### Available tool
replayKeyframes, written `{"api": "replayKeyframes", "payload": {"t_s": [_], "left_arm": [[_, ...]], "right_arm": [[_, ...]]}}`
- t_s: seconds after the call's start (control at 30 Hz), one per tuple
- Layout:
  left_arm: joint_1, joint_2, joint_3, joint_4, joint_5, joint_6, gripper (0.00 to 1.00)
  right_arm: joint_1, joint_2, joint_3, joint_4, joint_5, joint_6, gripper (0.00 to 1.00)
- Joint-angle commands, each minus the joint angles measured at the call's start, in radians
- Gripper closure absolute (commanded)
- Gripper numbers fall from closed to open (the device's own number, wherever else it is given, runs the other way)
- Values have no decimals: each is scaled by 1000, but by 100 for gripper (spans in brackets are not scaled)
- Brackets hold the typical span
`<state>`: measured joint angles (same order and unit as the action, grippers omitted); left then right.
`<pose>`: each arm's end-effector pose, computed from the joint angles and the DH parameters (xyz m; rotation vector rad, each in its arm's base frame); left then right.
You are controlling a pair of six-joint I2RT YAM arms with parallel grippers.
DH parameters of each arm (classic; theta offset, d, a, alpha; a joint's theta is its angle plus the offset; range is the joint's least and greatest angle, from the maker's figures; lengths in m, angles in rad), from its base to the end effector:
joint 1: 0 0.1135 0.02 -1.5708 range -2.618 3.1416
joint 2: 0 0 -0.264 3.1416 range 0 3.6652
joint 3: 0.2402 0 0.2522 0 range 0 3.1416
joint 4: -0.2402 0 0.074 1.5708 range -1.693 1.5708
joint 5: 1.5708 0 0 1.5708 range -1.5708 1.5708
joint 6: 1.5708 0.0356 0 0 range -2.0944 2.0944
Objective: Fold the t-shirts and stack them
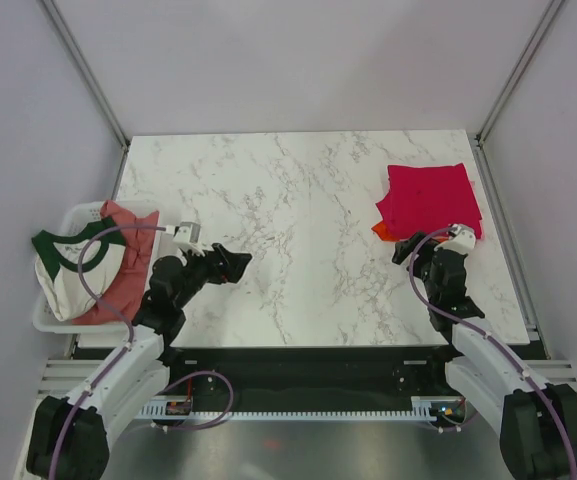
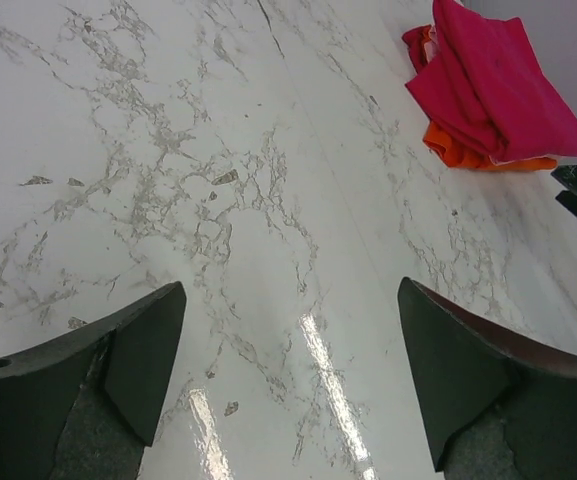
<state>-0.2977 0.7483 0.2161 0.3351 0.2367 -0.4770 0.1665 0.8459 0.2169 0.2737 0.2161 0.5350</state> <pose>0.1644 -0.0592 0.1993 0.0138 1.8272 -0.7636 0.1791 0.0224 0.1777 0.4944 1.8618 0.2634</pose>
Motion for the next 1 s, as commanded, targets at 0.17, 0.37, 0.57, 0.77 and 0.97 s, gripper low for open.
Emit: {"api": "replayKeyframes", "payload": {"t_s": [0.17, 0.37, 0.57, 0.77, 0.97], "left_arm": [[3, -24, 303, -524, -386, -173, 13], [130, 54, 586, -927, -717, -285, 7], [370, 279, 859, -1064, -744, -279, 7], [480, 500, 1015, -1108, -862, -319, 11], [522, 664, 1023, -1124, -939, -345, 14]], "right_arm": [[2, -76, -7, 16, 35, 6, 2], [2, -47, 7, 9, 35, 6, 2], [2, -62, 3, 7, 35, 6, 2], [2, -77, -5, 7, 32, 6, 2], [2, -74, -4, 7, 26, 8, 2]]}}
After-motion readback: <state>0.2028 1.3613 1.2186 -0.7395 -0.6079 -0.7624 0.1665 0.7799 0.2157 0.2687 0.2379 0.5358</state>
